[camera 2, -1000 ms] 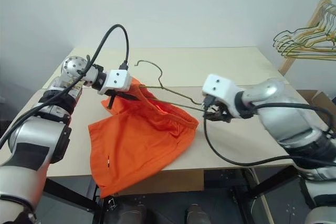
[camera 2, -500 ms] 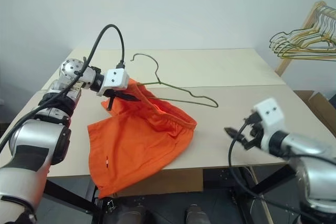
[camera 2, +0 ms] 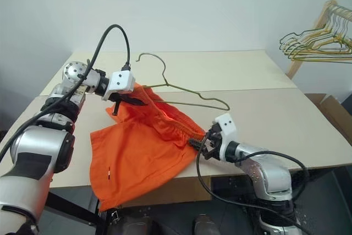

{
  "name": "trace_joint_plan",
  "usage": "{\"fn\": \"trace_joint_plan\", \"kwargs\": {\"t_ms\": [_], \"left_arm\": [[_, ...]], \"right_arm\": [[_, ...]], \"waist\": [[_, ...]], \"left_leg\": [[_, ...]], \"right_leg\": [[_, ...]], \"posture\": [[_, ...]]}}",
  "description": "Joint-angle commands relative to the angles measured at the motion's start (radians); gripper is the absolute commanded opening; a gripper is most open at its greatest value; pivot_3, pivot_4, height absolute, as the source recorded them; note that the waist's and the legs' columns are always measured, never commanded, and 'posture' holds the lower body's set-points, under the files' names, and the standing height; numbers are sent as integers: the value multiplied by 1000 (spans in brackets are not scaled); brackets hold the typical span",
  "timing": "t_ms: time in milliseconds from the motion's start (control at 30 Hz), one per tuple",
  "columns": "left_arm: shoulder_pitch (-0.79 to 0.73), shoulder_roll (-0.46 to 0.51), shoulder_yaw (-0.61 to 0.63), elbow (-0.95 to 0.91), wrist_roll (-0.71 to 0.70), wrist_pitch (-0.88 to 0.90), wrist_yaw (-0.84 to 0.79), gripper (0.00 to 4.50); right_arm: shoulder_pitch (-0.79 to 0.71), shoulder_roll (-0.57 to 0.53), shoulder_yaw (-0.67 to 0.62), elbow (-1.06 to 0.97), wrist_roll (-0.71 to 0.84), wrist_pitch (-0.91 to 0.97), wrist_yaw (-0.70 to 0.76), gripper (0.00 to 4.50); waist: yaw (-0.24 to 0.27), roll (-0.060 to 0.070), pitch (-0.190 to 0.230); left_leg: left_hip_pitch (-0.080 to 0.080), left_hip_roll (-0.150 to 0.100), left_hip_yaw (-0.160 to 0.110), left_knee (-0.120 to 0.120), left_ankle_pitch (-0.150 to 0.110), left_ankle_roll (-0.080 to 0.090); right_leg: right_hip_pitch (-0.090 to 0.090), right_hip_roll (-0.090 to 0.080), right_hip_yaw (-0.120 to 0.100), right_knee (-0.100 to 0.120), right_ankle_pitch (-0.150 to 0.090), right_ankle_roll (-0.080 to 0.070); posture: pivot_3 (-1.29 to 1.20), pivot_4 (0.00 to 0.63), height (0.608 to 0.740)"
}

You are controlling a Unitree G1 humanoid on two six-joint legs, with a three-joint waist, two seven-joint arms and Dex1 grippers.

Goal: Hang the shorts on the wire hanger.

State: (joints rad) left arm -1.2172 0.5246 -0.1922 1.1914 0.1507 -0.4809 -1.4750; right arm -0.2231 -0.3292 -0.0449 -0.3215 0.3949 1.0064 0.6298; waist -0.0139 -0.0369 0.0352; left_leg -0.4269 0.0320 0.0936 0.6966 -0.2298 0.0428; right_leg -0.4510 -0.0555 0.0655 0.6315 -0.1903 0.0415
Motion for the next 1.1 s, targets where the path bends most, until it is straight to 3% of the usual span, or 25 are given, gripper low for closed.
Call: {"fn": "trace_joint_plan", "kwargs": {"t_ms": [33,333,533,767,900,1100], "left_arm": [[-12,11,24,-35,-27,-2,2,0],[-1,18,28,-40,-30,3,-2,0],[9,21,59,-50,-94,18,-108,0],[59,74,-50,-135,-258,74,-139,0],[96,106,-107,-156,-254,60,-139,0],[98,99,-66,-122,-189,122,-62,0]], "right_arm": [[-32,3,8,8,20,-50,-4,3204],[-19,-29,-48,-7,74,-62,-6,29],[-15,-159,-92,9,91,-52,32,29],[-62,-370,-127,122,83,-90,115,29],[-77,-454,-117,161,74,-132,169,29],[-55,-524,-131,134,85,-163,227,29]], "waist": [[-1,0,0],[-1,0,0],[0,0,0],[0,0,0],[-2,0,0],[3,0,0]], "left_leg": [[0,0,0,0,0,0],[1,0,0,1,0,0],[1,0,0,1,0,0],[2,0,-1,1,0,0],[4,0,-1,1,0,0],[4,0,-1,1,0,0]], "right_leg": [[0,0,0,0,0,0],[0,0,0,2,0,0],[0,0,0,1,0,0],[2,0,0,0,0,1],[4,1,1,1,-1,1],[5,0,0,0,-1,2]], "posture": [[32,0,740],[35,0,740],[40,0,740],[43,0,740],[48,0,740],[51,0,740]]}}
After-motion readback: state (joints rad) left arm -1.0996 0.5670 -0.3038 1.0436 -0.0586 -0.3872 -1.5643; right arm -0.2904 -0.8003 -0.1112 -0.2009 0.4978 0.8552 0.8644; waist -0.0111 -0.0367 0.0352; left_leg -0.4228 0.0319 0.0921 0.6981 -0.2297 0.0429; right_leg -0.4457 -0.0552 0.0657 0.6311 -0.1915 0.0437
